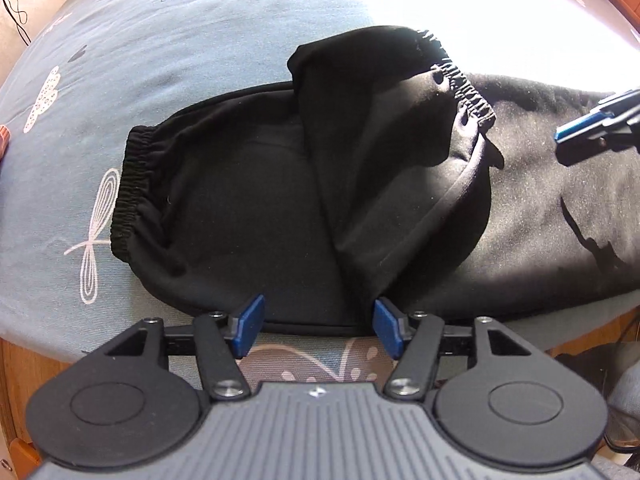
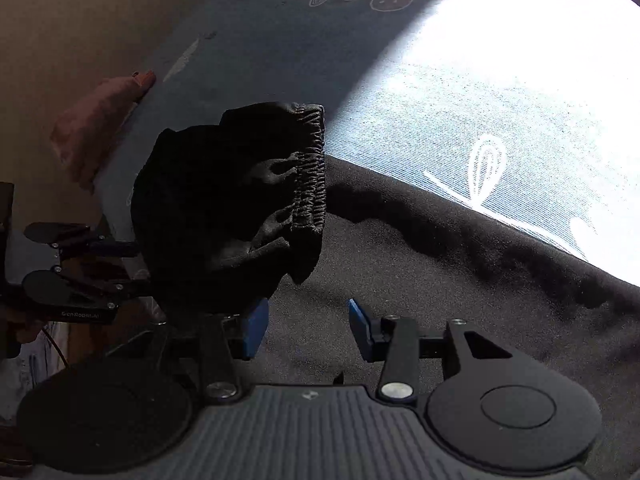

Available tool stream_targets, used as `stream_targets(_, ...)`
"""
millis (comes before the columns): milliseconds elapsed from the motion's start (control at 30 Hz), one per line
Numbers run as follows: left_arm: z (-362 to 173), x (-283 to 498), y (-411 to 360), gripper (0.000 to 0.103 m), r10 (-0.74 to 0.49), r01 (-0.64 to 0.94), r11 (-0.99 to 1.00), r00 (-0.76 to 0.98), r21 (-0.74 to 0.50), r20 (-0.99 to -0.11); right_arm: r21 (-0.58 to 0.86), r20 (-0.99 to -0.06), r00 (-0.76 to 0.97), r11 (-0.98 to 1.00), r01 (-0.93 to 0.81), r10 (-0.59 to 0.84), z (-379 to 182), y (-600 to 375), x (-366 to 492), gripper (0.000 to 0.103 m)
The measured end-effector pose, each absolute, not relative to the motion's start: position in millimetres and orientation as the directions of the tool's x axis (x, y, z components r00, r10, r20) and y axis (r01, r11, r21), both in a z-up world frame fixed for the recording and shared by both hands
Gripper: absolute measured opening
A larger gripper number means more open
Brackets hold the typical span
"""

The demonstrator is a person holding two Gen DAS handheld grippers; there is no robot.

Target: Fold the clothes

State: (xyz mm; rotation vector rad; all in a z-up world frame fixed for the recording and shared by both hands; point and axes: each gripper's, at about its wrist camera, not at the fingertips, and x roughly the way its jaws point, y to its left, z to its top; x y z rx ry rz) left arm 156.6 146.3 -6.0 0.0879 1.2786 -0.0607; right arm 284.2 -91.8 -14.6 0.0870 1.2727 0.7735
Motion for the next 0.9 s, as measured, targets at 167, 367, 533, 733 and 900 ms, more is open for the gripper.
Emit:
stream_targets(167, -1.4, 158.2, 172.0, 0.06, -0.114, 0.051, 0.993, 0.312, -0.103, -0.943, 0.522, -0.804, 0.056, 0.749, -0.408, 0.592, -32.8, -70.0, 308.7, 0.052)
stream_targets(367, -5.5, 153.2, 218.5, 0.06, -0.228, -0.044, 0.966, 0.311, -0.254, -0.922, 0.556, -0.801, 0.037, 0.766, -0.322, 0.597, -50.6, -61.3, 320.7, 0.053)
stream_targets(533, 1.8, 146.6, 246.4, 0.06, -0.215, -0.126, 0.954, 0.343, -0.272, -0.914, 0.633, -0.747, 0.031, 0.724, -0.275, 0.664, -52.1, -57.4, 325.5, 0.055)
stream_targets(733, 10.0, 152.0, 262.5, 0.06, -0.252, -0.164, 0.927, 0.392, -0.337, -0.885, 0.663, -0.7, 0.008, 0.654, -0.365, 0.714, -30.8, -18.4, 318.3, 0.055)
stream_targets(900, 16.0, 158.0, 281.4, 0.06, -0.28, -0.208, 0.892, 0.439, -0.4, -0.854, 0.671, -0.665, -0.042, 0.572, -0.472, 0.746, -16.0, 30.2, 306.6, 0.055)
